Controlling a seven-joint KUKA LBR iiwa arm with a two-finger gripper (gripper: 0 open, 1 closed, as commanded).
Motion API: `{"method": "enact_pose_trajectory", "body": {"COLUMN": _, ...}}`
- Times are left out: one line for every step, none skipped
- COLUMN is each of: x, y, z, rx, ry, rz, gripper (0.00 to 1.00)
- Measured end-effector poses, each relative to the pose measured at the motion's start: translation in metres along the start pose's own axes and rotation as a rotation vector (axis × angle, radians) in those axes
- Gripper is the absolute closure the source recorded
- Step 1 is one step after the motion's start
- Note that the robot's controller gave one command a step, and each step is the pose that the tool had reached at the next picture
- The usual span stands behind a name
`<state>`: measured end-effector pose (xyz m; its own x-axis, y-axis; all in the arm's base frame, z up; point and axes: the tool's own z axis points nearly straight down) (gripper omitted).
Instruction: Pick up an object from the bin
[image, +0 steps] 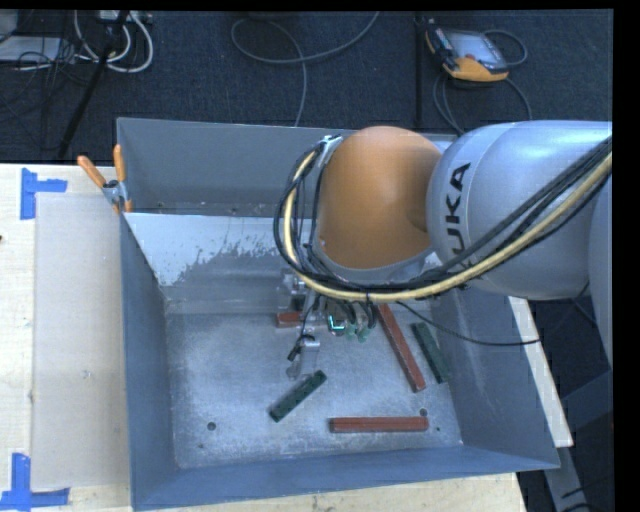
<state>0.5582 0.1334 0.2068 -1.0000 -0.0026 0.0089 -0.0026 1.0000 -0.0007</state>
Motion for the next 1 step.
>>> {"method": "enact_pose_trajectory", "body": {"x": 0.0327, "y": -0.0217, "z": 0.141, "rx": 0.001, "ry": 0.0, "rz": -0.331, "gripper": 0.0}}
